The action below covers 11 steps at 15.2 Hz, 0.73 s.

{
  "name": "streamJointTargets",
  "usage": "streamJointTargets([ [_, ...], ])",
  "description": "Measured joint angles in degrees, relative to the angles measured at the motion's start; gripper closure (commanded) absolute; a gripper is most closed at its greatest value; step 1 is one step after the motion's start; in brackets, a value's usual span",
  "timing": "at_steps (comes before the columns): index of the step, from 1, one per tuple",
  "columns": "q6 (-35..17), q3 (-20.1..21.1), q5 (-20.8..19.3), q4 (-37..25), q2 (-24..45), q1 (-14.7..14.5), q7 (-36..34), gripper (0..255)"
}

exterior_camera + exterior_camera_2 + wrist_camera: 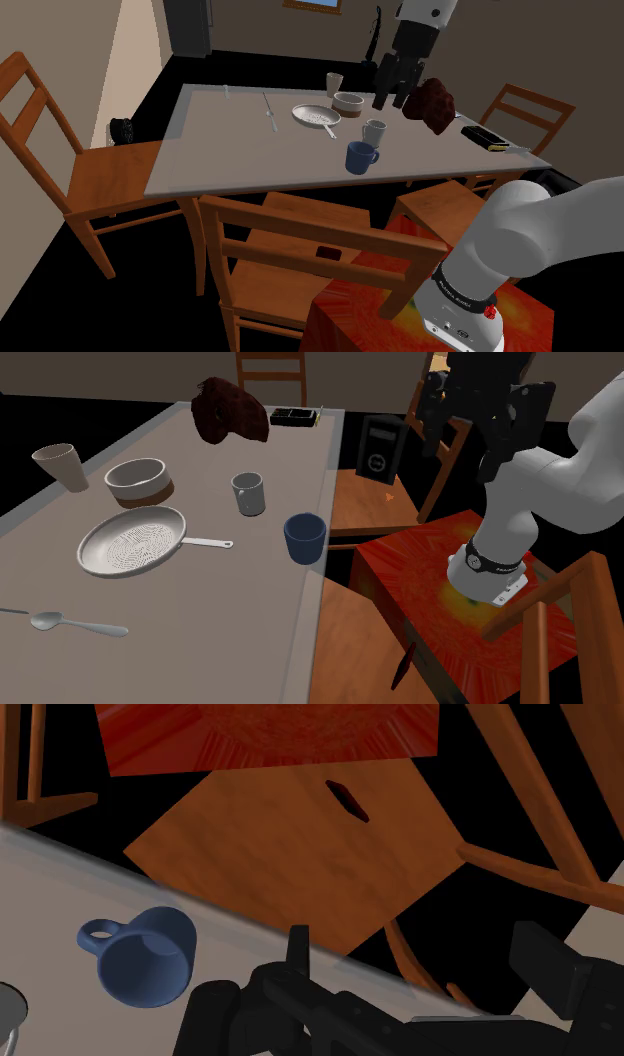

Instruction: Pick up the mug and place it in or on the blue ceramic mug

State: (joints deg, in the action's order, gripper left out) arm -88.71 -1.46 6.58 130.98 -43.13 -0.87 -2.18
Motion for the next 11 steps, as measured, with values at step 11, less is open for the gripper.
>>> streamJointTargets([
  [11, -8.43, -8.72, -5.35, 0.61, 8.34, 3.04, 10.18, 0],
])
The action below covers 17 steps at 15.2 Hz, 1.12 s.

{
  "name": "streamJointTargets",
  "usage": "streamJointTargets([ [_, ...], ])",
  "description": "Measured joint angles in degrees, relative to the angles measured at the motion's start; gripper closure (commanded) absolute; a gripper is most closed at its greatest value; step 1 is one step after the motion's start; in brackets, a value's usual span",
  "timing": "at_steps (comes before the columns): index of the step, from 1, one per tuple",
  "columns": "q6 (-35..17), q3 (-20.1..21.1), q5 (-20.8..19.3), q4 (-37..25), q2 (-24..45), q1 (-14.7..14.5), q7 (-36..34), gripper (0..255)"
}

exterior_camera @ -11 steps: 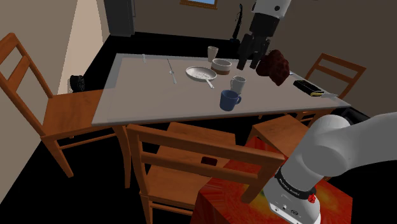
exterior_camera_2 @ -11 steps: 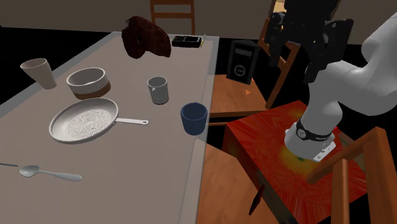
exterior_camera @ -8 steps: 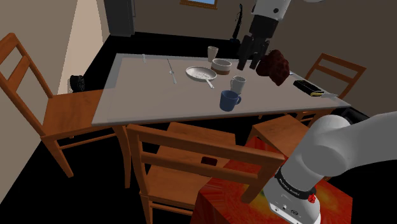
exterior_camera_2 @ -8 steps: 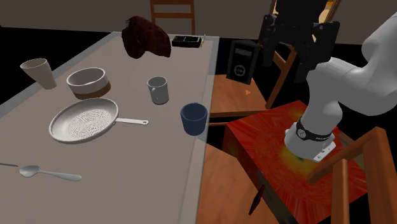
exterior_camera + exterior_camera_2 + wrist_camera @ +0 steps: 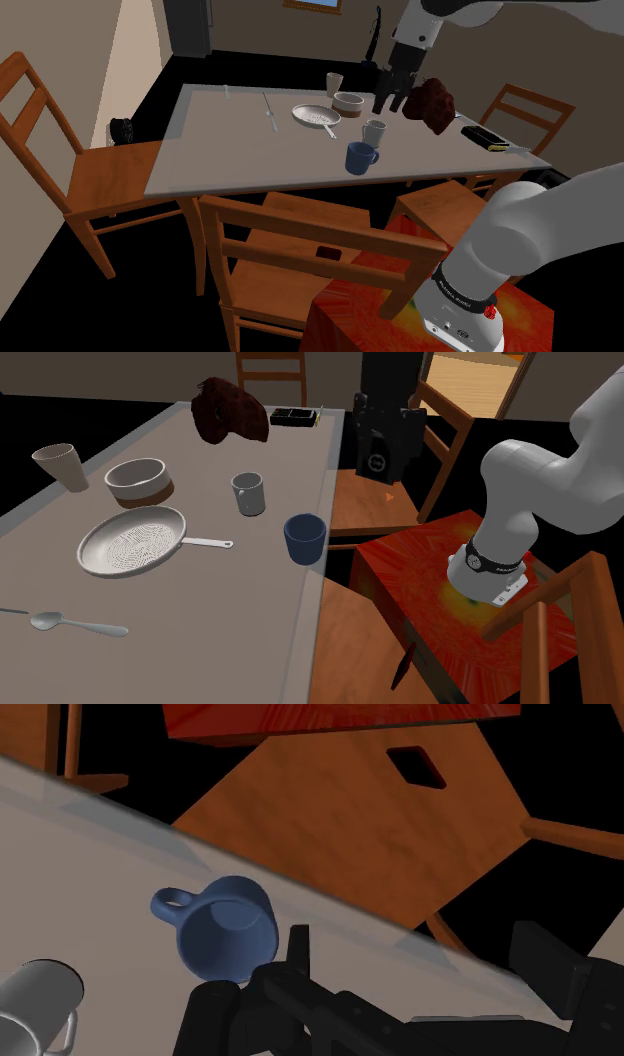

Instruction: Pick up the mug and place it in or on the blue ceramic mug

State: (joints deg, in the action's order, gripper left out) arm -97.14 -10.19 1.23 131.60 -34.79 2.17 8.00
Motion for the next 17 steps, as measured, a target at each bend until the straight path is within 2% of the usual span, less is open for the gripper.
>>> streamJointTargets([
  [9, -8.46, -8.89, -2.05, -3.81, 12.32, 2.18, 10.62, 0],
  [17, -14.14, -15.87, 1.38, -12.17, 27.12, 3.52, 20.85, 0],
])
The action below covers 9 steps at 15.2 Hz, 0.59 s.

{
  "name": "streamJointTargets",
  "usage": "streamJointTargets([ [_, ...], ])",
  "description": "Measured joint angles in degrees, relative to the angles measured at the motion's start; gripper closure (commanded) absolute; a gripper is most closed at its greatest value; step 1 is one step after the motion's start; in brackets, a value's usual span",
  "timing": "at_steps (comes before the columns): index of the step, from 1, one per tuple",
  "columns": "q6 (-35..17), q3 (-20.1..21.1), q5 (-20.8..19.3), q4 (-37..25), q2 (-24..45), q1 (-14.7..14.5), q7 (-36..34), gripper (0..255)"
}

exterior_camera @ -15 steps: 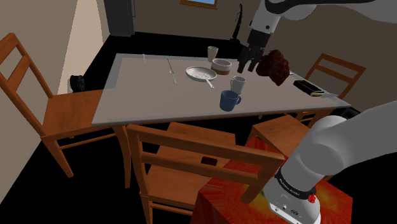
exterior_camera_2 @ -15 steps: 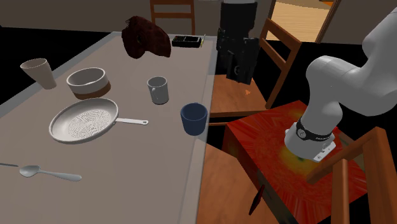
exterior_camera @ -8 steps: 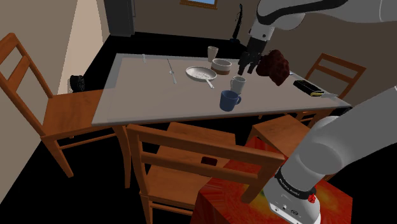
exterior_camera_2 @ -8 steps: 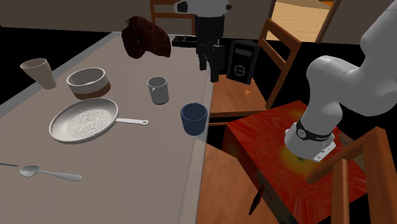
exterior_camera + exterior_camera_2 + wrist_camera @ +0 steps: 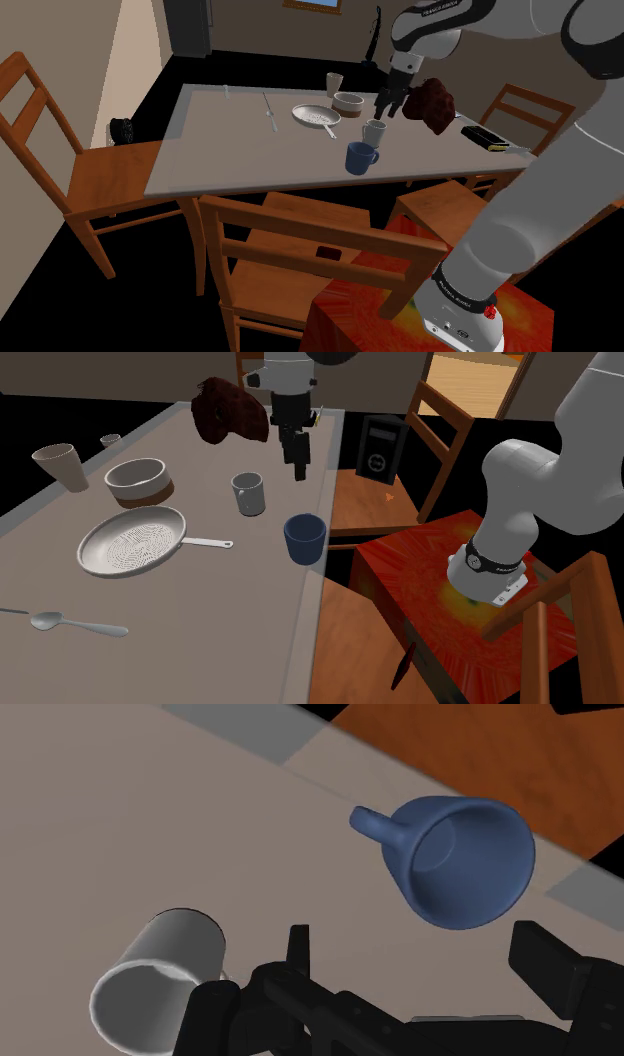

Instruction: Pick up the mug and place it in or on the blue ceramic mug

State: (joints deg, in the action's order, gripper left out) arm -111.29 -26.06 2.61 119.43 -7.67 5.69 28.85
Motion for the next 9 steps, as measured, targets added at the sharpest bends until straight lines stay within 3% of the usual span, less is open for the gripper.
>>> streamJointTargets([
  [9, -1.02, -4.12, 9.74, -16.15, 20.15, 5.05, 12.34, 0],
])
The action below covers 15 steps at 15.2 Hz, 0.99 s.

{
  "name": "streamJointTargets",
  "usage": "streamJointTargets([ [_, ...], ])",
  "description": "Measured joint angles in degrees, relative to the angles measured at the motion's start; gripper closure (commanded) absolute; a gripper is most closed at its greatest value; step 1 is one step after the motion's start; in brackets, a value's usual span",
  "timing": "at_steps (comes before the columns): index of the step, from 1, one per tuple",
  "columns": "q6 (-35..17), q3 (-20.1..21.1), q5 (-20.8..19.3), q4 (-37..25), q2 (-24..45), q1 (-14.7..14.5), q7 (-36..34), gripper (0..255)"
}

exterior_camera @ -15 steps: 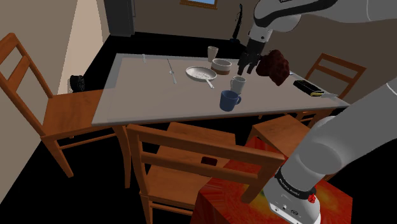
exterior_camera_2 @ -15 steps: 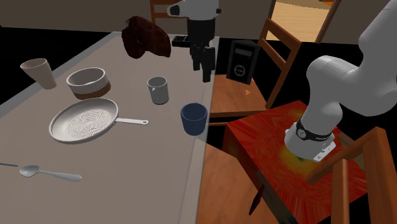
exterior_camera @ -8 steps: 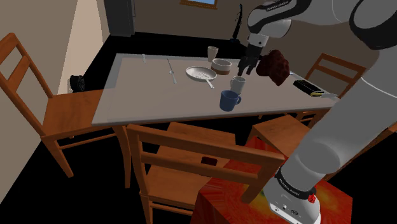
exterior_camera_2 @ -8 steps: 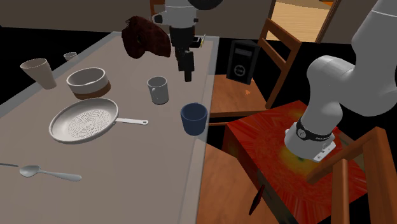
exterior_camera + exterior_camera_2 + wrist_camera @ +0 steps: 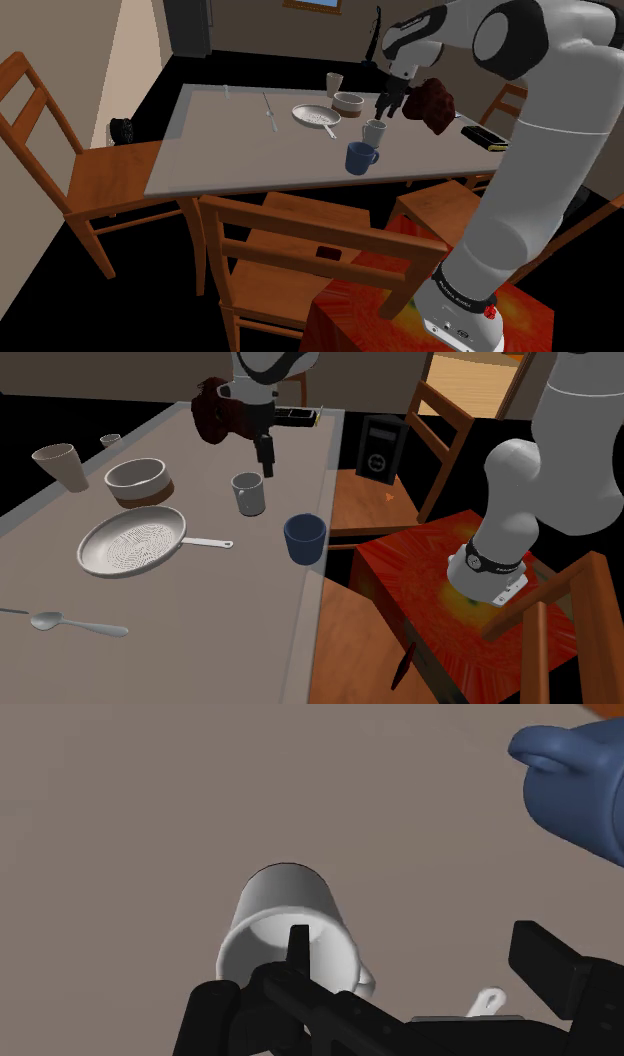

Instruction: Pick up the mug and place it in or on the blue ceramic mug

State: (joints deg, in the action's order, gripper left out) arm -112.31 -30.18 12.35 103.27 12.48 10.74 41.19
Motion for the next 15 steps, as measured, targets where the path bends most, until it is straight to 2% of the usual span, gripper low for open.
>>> streamJointTargets([
  [5, 1.6, 0.39, 5.63, -11.95, 12.0, 5.67, 5.24, 0],
  [9, 3.03, 1.18, 8.17, -19.61, 18.73, 9.37, 7.14, 0],
  [15, 0.29, 1.9, 9.4, -19.18, 21.28, 9.94, 7.97, 0],
])
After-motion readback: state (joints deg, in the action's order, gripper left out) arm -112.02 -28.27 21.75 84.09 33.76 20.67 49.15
